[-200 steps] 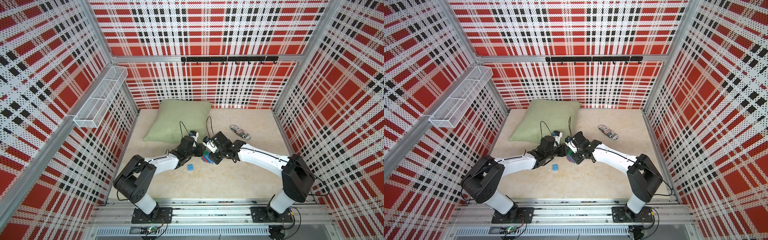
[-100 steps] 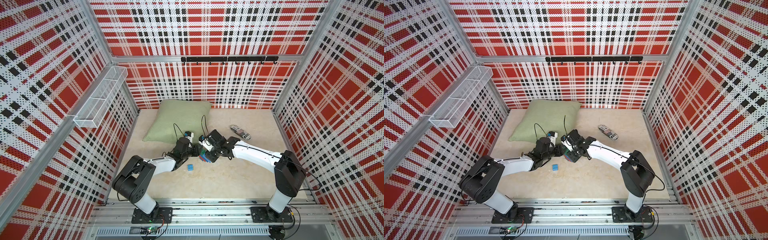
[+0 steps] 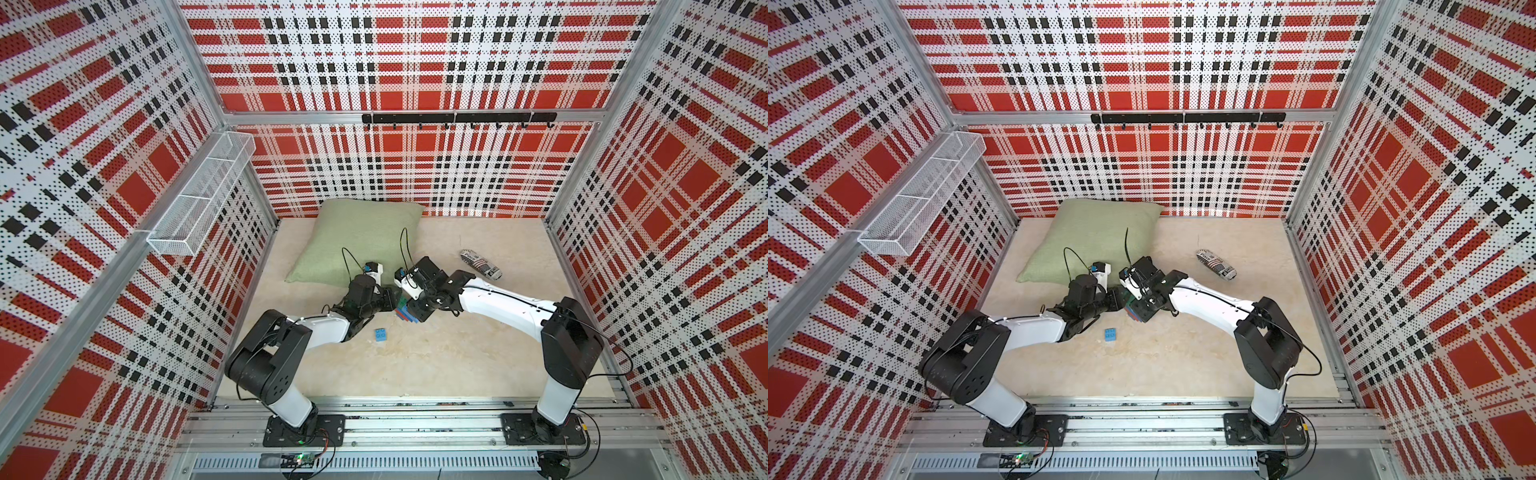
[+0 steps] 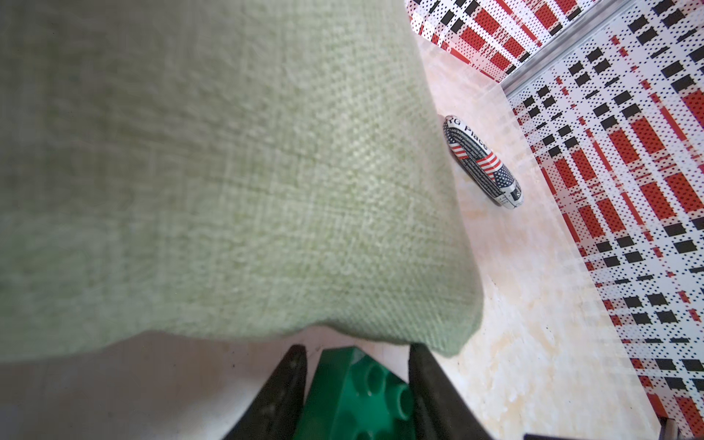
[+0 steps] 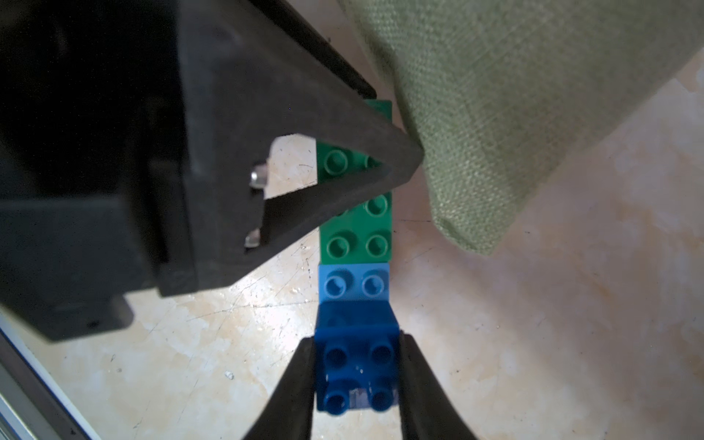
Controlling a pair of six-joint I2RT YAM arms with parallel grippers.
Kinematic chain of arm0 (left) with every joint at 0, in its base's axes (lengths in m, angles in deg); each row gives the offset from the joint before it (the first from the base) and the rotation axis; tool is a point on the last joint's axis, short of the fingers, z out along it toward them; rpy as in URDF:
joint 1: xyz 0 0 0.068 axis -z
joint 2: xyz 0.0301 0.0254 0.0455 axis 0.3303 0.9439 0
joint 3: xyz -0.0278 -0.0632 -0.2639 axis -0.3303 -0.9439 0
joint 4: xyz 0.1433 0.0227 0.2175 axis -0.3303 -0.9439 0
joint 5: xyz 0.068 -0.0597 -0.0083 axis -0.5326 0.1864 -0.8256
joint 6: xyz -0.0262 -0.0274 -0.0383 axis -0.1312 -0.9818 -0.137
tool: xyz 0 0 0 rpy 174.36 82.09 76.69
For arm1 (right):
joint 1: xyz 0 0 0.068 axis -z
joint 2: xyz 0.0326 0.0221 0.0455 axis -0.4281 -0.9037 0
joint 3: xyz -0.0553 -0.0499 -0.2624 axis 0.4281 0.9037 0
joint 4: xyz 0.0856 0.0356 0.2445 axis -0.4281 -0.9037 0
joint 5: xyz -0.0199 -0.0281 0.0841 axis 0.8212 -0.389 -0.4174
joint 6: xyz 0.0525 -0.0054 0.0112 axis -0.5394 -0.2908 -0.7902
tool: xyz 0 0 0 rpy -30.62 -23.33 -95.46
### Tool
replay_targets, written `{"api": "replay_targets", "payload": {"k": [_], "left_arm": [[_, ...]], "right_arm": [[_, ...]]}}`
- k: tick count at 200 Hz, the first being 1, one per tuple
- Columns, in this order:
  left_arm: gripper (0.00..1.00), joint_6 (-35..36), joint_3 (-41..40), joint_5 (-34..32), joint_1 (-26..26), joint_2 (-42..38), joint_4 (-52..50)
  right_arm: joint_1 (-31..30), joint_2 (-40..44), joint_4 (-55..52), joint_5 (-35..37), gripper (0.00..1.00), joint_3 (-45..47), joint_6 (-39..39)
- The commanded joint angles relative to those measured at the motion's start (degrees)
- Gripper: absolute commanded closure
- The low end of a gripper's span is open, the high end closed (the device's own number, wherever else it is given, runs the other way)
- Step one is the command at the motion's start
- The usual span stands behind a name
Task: Assemble a heart with lego
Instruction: Assemble the lego brick with the lego brick.
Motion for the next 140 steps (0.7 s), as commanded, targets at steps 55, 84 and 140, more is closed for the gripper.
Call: {"api": "replay_targets", "payload": {"k": [55,84,140], "left_arm": [[0.53,-0.63,-1.40,2.57,1.36,1.33,-7.28],[0.52,-1.28,-0.39,2.55,3.45,1.64,-7.25],[0.52,-2.23,0.04,2.07,3.59,2.35,-6.60]], "right_arm": [[0.50,-1.51,-6.70,1.40,0.65,0.06,-2.25],[0.76,0.25,-8.38,2.29,0.65,0.94,-1.68],[1.57,1.96,-6.88,1.87,0.63,0.99,-2.82]]}}
